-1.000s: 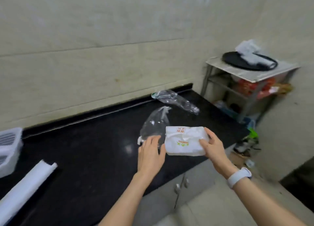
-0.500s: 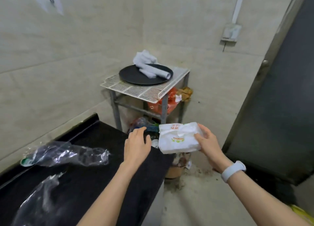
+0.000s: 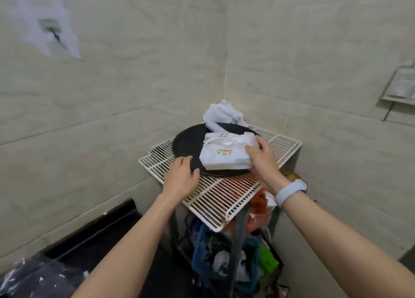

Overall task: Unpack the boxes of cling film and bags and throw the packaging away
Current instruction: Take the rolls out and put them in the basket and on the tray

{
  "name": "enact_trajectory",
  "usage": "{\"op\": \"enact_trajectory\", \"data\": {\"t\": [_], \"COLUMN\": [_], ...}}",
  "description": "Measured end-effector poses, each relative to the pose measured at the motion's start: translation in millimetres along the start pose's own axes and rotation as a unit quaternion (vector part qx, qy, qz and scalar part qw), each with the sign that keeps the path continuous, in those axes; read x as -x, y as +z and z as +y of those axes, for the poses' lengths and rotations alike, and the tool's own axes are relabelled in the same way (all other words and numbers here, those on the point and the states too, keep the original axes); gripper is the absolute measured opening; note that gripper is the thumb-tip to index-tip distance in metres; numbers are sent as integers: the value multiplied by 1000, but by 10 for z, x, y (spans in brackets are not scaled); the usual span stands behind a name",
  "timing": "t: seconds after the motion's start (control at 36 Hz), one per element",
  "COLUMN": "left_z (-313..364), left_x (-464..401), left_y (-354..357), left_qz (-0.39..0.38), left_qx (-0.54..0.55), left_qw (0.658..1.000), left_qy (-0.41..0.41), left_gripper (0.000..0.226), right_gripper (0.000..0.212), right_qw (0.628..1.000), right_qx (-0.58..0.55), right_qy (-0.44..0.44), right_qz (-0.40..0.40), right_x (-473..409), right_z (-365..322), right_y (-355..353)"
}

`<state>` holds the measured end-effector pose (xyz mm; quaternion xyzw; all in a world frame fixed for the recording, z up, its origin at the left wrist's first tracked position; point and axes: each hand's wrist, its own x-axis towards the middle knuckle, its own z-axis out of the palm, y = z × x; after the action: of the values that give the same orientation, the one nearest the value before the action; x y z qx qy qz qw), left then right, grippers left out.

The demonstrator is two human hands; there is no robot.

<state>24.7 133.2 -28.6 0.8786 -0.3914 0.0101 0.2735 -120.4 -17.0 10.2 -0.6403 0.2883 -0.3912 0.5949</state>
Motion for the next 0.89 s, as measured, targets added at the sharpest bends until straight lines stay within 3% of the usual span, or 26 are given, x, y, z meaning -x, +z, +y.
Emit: {"op": "enact_trajectory", "data": {"t": [0.14, 0.22, 0.36, 0.44, 0.58, 0.69, 0.81, 0.89], "left_z": [-94, -153, -269, -282, -270, -257, -248, -224], "left_x": [-459, -602, -638, -615, -610, -612, -617, -619], "left_y": [281, 410, 521, 542, 546, 550, 544, 500], "left_qz": [-27, -39, -47, -36, -44, -48, -59, -67], "left_qx": [-29, -48, -90, -105, -125, -121, -122, -108], "left_qw": [994, 987, 977, 976, 970, 967, 963, 964], "left_qy": [-99, -146, -189, -189, -204, -217, -232, -235], "left_gripper": [67, 73, 82, 81, 79, 78, 79, 78], "right_gripper": [39, 44, 41, 33, 32, 52, 51, 59], "right_qw": [995, 991, 979, 949, 899, 864, 823, 838], "right_qx": [36, 64, 121, 246, 373, 418, 461, 439], "right_qy": [4, 25, 24, -51, -96, -98, -118, -135], "right_qz": [-89, -118, -162, -192, -209, -263, -309, -294], "right_x": [-881, -1276, -1689, -1824, -1912, -1865, -1798, -1749], "right_z": [208, 371, 554, 647, 737, 738, 710, 638], "right_y": [410, 643, 1001, 1094, 1174, 1221, 1164, 1057]}}
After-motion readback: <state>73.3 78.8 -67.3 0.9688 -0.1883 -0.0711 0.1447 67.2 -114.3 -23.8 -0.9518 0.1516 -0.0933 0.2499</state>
